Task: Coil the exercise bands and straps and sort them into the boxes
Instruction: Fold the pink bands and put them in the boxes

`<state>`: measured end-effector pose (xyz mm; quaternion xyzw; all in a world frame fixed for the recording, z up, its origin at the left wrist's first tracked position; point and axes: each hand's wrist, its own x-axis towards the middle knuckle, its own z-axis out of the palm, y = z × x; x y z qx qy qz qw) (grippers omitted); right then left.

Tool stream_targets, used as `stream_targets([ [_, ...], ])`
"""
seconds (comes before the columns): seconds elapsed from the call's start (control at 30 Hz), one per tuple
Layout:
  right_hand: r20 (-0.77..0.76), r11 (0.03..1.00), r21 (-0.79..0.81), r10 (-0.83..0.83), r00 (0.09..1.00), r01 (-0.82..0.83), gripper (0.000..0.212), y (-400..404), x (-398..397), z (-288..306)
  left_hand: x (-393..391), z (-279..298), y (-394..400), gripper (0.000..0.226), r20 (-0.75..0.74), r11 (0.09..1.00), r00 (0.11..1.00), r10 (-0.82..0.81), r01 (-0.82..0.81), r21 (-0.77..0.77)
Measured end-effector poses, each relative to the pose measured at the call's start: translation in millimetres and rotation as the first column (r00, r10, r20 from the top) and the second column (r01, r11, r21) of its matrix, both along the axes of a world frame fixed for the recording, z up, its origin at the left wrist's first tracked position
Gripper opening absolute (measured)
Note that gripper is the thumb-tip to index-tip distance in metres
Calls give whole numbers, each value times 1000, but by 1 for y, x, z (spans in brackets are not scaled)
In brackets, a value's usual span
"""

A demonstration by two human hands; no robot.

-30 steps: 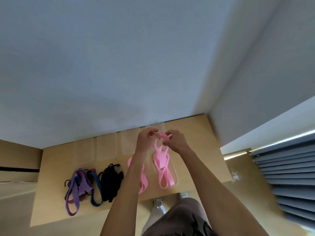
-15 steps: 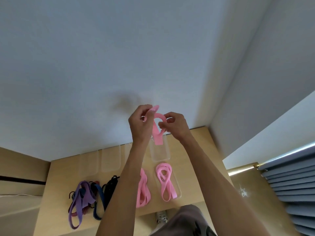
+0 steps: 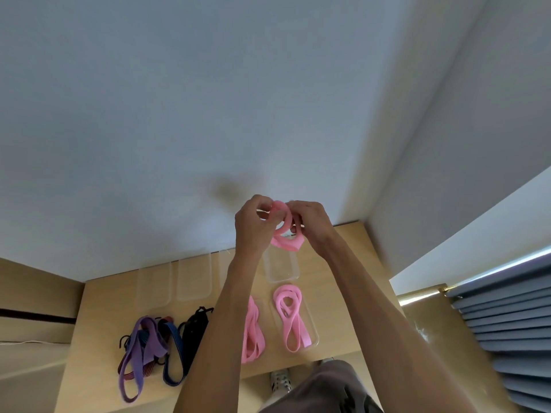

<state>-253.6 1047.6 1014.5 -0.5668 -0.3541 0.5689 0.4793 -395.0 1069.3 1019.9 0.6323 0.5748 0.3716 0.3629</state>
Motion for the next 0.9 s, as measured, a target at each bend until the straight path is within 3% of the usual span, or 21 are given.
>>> stream_targets([
  [0.07,66,999,-11,33,997,-32,44,2,0,1,-3,2,6,16,-65,997,998,-1,-4,-71],
  [0.13,168,999,38,22,986,-29,33,2,-3,0,-8,5,12,17,-98,991,994,-38,25,-130],
  [0.27,175,987,103,-137,975,121,12,4,-10,-3,-12,10,19,20,-42,958,992,-116,101,-268],
  [0.43,301,973,127,-222,927,191,15,4,-26,-13,-7,10,22,15,-201,987,978,-52,20,-157],
  [0.57,356,924,141,-382,853,355,21,1,-36,-29,-6,10,24,14,-56,997,996,-74,74,-5],
  [0.67,339,900,90,-430,837,426,22,-4,-43,-39,-8,11,26,17,192,997,978,-82,80,19],
  [0.8,360,906,-27,-386,850,423,18,-17,-49,-62,-19,25,40,23,477,1000,879,11,-14,2],
  [0.9,423,915,-215,-228,877,341,15,-31,-51,-83,-29,40,56,20,529,996,846,-63,90,-26],
])
